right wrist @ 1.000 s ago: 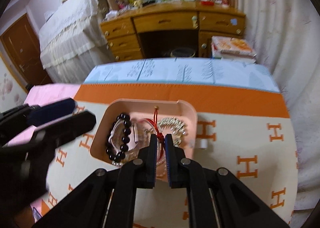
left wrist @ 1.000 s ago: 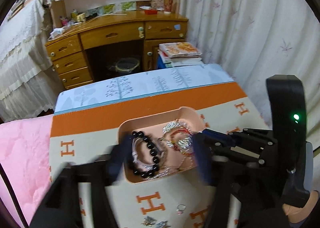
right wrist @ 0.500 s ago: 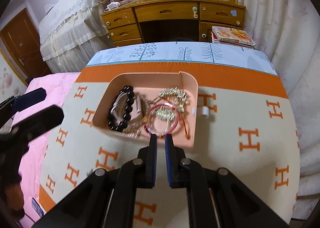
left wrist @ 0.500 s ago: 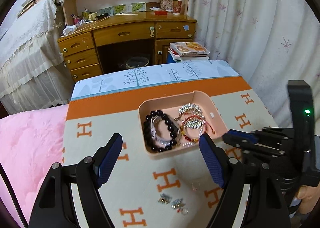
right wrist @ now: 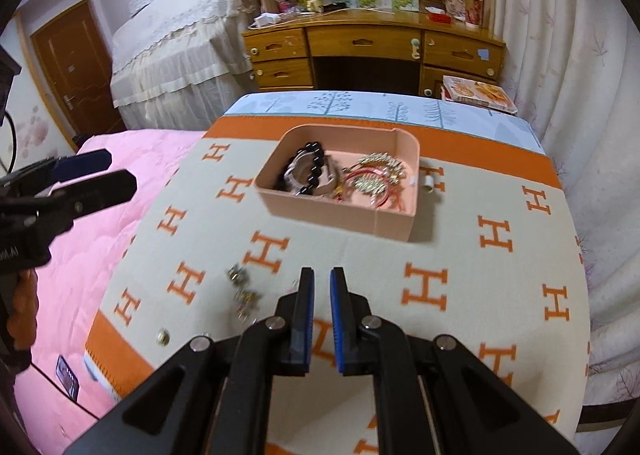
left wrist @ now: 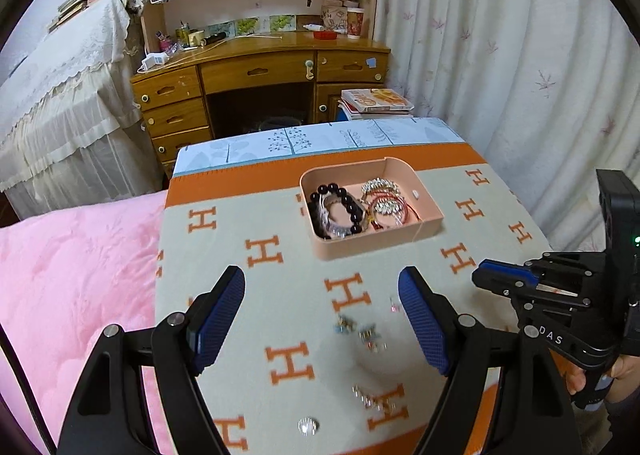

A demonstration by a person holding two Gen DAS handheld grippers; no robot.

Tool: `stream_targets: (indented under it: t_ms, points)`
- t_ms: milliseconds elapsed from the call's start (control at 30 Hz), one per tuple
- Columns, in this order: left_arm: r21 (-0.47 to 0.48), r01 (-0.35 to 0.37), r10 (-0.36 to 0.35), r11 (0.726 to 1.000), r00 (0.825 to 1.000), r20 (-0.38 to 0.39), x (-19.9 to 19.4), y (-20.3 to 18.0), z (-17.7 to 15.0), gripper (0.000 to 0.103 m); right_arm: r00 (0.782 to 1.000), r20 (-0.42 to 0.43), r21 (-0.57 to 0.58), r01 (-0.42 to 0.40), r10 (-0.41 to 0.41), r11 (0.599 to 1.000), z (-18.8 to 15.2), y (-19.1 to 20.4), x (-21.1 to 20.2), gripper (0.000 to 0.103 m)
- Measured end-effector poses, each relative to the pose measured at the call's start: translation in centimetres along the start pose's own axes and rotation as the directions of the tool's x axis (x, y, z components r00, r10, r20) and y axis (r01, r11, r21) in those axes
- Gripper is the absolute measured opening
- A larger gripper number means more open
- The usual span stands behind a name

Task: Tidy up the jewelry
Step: 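Withdraw both tools and move the right tool toward the pearl safety pin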

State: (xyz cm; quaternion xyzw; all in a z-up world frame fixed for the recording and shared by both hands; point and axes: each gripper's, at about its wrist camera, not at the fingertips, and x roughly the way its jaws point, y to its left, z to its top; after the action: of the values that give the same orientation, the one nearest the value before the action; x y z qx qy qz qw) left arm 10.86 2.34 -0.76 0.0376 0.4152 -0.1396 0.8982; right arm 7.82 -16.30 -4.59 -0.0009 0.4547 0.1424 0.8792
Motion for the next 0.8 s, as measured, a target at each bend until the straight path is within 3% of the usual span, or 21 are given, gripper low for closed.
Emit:
stream_targets:
  t_ms: [400, 633, 800]
  points:
    - [-0.027, -0.056, 0.055, 0.998, 0.998, -0.008, -2.1, 1.2, -8.4, 0.078, 0.993, -0.036, -0.054, -0.111, 0.109, 0.992, -5.5, 3.2, 0.2, 0.008]
    - [-0.103, -0.077, 0.066, 0.992, 0.992, -0.107, 0.9, 3.0, -13.8, 0.078, 0.984, -0.079, -0.126, -0.168, 0.158, 0.978, -7.5, 5.8, 2.0, 0.008]
    - [-0.174, -0.052, 0.024, 0.983, 0.987, -0.157, 2.6, 4.1, -16.2, 0.078, 0.982, -0.114, -0.217, -0.170, 0.148, 0.961, -8.6, 8.2, 4.0, 0.008]
